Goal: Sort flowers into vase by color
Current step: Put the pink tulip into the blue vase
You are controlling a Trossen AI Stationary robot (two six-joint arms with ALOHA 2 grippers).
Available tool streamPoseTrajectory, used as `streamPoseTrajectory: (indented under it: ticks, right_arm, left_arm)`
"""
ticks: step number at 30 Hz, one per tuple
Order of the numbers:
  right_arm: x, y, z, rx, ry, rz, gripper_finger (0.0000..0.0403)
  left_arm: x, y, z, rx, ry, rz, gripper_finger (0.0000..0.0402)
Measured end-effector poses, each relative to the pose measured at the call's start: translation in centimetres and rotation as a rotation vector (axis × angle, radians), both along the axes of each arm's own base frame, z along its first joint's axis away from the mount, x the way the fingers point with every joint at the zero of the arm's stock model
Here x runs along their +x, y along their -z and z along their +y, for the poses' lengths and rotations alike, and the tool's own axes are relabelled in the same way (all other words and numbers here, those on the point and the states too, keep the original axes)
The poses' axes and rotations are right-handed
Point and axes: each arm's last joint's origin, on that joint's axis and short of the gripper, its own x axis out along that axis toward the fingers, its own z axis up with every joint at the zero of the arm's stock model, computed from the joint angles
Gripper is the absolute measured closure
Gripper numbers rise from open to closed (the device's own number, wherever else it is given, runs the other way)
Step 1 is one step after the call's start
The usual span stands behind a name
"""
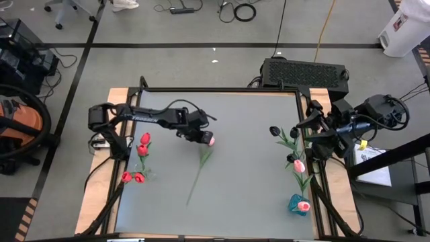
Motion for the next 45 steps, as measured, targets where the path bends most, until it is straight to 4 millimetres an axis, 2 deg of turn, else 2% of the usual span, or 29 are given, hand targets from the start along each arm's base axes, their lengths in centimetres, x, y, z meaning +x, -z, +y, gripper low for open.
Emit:
streamPoseTrajectory:
  ticks: [7, 12, 20, 27, 36, 40, 45]
  right_arm:
    - [0.0, 0.0, 0.0, -0.001, 0.0, 0.002, 0.0179]
    - [0.0, 0.0, 0.0, -0.001, 0.0, 0.003, 0.0179]
    - [-0.1, 0.1, 0.0, -0.001, -0.001, 0.007, 0.0179]
    - [-0.1, 0.1, 0.0, 0.006, -0.002, 0.007, 0.0179]
    - [-0.5, 0.0, -0.2, 0.032, -0.008, 0.009, 0.0179]
    - [-0.6, 0.1, -0.2, 0.03, -0.008, 0.013, 0.0179]
    - [-0.6, 0.2, -0.3, 0.025, -0.008, 0.019, 0.0179]
  left_arm:
    - [1.1, 1.4, -2.6, -0.027, 0.017, 0.025, 0.029]
    - [1.5, 2.0, -3.6, -0.04, 0.015, 0.029, 0.029]
    - [1.8, 2.0, -3.6, -0.014, 0.002, 0.009, 0.029]
    - [2.3, 4.0, -3.5, -0.012, -0.028, 0.052, 0.029]
    - [2.5, 4.1, -3.4, 0.004, -0.035, 0.033, 0.0291]
    - [2.6, 4.1, -3.4, 0.003, -0.035, 0.029, 0.031]
    - [2.6, 4.1, -3.6, -0.007, -0.027, 0.028, 0.0371]
